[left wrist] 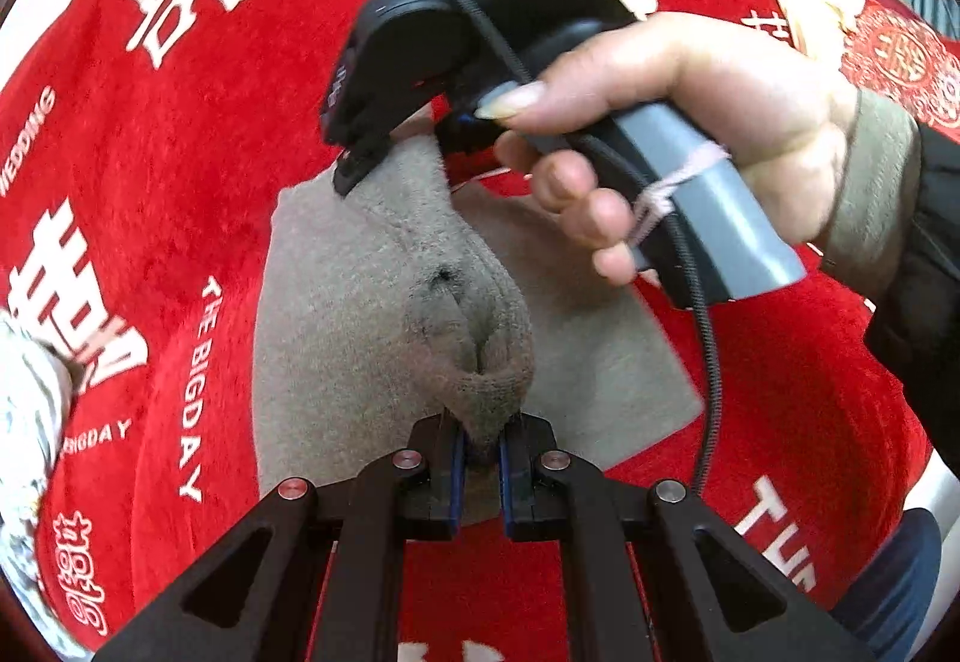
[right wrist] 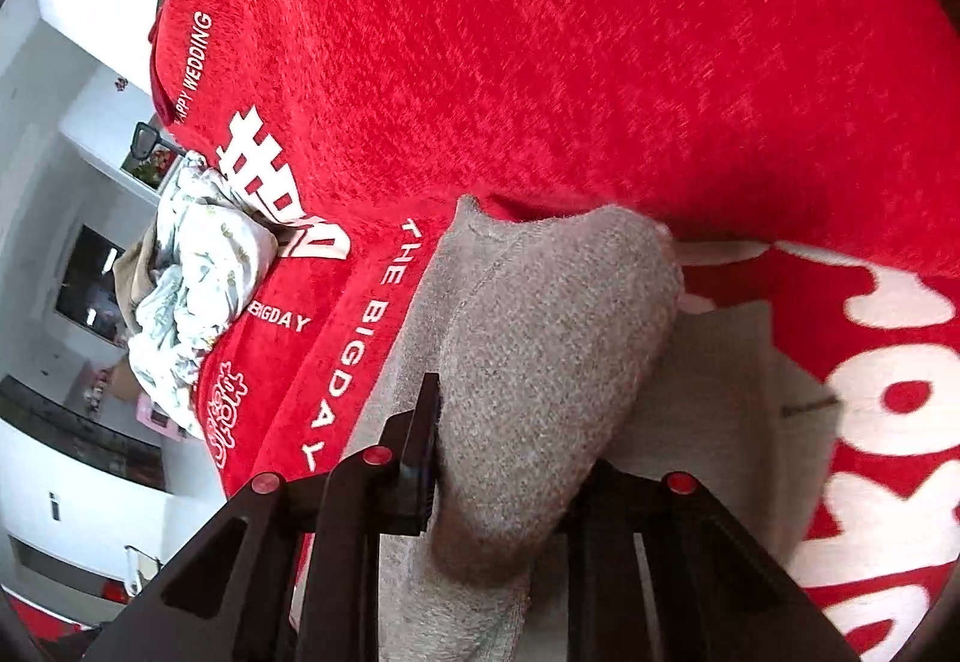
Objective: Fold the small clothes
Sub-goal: 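Regrasp the sweater with the right gripper while the left gripper holds its fold, then open both grippers and release the sweater onto the sofa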
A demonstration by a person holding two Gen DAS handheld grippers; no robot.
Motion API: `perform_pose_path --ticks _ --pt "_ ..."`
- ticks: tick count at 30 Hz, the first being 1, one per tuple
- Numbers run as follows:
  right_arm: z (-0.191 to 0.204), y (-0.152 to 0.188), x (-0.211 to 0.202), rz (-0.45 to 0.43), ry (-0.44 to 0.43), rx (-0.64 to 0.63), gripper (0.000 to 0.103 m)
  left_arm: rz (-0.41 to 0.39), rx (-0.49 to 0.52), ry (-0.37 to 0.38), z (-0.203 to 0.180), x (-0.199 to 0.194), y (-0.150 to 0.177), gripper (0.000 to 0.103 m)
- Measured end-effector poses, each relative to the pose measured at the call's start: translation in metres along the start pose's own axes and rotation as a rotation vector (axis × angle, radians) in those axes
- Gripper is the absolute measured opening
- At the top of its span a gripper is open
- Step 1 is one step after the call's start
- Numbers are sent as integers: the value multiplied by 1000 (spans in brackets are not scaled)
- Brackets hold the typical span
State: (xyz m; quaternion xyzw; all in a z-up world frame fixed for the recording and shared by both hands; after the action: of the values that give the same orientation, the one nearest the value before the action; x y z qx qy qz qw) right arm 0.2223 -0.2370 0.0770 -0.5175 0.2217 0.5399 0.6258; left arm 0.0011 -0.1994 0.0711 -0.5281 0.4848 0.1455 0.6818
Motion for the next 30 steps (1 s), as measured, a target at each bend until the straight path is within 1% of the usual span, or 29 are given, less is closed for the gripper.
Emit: perform_pose_path --ticks 6,11,14,20,23,26,30 --pt "-16 -3 -19 -17 46 -20 22 0 38 19 -27 3 -19 9" --pt "-29 -3 -22 -16 86 -37 22 12 59 35 -40 12 -24 9" --pt "-39 1 -14 -5 105 -36 22 40 64 38 -44 24 -23 9" --pt "-67 16 18 48 156 -10 22 107 92 30 -53 56 -12 9" --pt "-76 22 27 55 165 -1 22 130 104 18 -58 67 -7 9" --pt "-82 24 26 44 150 5 22 127 115 11 -62 71 -7 9" --pt "-83 23 18 18 142 2 22 113 98 28 -60 65 -13 9"
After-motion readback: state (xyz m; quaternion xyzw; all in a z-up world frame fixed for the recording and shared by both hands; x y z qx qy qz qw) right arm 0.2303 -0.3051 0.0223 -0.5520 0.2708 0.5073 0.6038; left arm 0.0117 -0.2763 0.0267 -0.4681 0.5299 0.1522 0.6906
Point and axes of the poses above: each gripper's, at about its wrist camera, not at the fingertips, and x roughly the way its jaws point, z to its left, y to its underside, the point moved 2 cm from there along x, roughly the way its jaws point, and after that the axes turned 14 degrees about y, right-handed, at the moved point
